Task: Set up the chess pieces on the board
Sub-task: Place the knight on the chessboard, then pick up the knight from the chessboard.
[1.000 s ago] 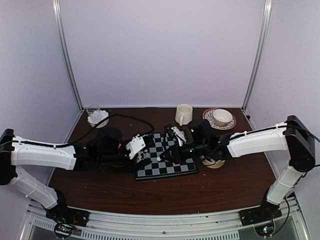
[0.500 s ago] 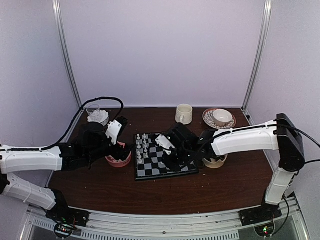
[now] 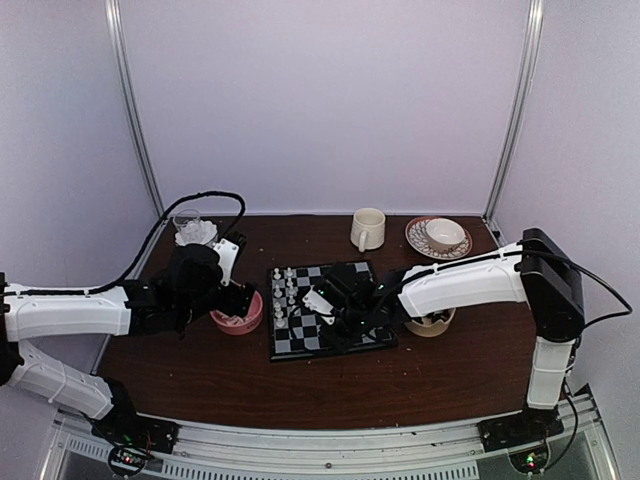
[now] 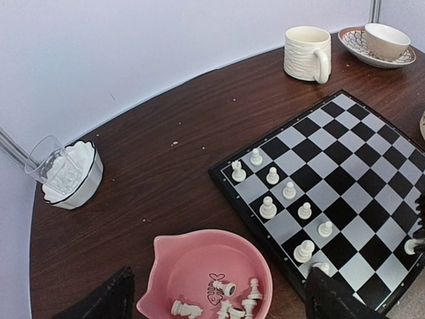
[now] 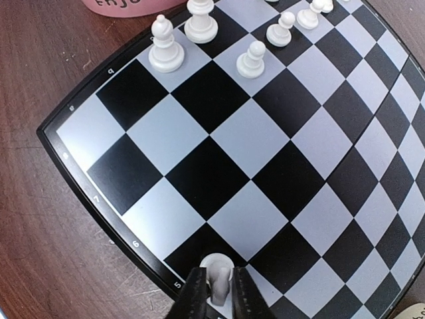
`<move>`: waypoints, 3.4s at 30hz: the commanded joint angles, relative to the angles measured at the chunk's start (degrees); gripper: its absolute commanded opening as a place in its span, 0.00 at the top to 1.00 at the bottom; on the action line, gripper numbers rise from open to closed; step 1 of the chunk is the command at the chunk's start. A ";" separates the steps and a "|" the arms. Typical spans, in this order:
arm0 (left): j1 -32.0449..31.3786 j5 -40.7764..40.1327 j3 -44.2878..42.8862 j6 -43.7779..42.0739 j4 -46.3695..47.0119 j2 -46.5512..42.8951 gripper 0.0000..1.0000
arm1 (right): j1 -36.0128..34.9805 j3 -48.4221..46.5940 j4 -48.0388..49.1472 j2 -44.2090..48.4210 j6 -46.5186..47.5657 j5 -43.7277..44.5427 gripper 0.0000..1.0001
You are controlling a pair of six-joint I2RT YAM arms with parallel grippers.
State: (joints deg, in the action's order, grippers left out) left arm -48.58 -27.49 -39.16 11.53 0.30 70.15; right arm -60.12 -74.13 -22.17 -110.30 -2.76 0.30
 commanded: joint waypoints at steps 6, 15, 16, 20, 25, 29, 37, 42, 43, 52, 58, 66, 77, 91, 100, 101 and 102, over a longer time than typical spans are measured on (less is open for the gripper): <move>0.46 4.72 -1.62 -0.39 0.98 0.59 0.03 | -0.41 2.49 3.37 3.25 -0.39 0.83 0.64; 0.34 16.97 -3.66 -1.34 0.35 3.28 0.07 | -0.36 11.54 15.15 13.12 -0.78 -3.11 0.57; 0.33 19.21 -4.98 -1.38 -1.34 4.43 0.11 | -0.43 12.88 16.87 14.46 -0.88 -3.57 0.57; -1.04 25.37 -7.80 -2.07 -2.51 8.10 0.21 | -0.03 18.58 22.83 19.70 -2.34 -1.49 0.58; -3.82 31.53 -11.06 -3.75 -3.09 12.30 0.30 | 4.02 24.84 29.27 25.40 -8.08 1.63 0.59; -5.22 34.45 -13.86 -3.88 -4.05 16.59 0.34 | 9.56 29.41 33.68 27.97 -14.70 0.00 0.59; -10.10 30.23 -25.08 -0.69 -14.02 27.95 0.37 | 15.68 34.39 39.68 29.10 -21.13 -3.88 0.59; -10.57 28.81 -30.07 1.27 -18.70 33.70 0.43 | 16.25 35.19 40.32 30.09 -21.44 -3.83 0.60; -10.62 28.76 -30.58 1.52 -19.02 34.49 0.44 | 16.34 35.24 40.30 30.22 -21.41 -3.88 0.60; -11.09 29.48 -32.88 1.24 -20.40 37.10 0.55 | 16.44 34.76 40.40 29.31 -21.21 -4.80 0.60; -11.06 29.73 -33.74 1.17 -20.49 38.27 0.57 | 16.59 34.34 40.33 28.75 -21.23 -5.64 0.60; -11.05 30.47 -34.50 0.23 -19.66 39.61 0.62 | 16.70 34.05 40.09 28.48 -21.26 -6.10 0.60; -11.06 29.07 -34.50 -0.68 -18.40 40.47 0.65 | 16.94 34.22 40.13 28.91 -21.49 -6.63 0.62; -11.05 28.46 -34.14 -0.92 -16.54 40.45 0.71 | 17.05 34.33 40.17 29.27 -21.55 -6.93 0.63; -11.09 26.56 -34.23 -1.08 -17.02 40.50 0.82 | 17.19 34.23 40.15 29.09 -21.58 -7.33 0.63; -11.08 26.18 -34.23 -1.08 -17.15 40.47 0.82 | 17.22 34.23 40.13 29.09 -21.62 -7.33 0.63; -11.10 26.12 -34.23 -1.13 -17.11 40.46 0.83 | 17.23 34.18 40.14 29.09 -21.67 -7.37 0.63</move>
State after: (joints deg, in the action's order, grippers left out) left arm -59.35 0.62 -72.14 11.03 -18.39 110.19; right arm -43.24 -39.31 17.34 -81.41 -24.01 -6.59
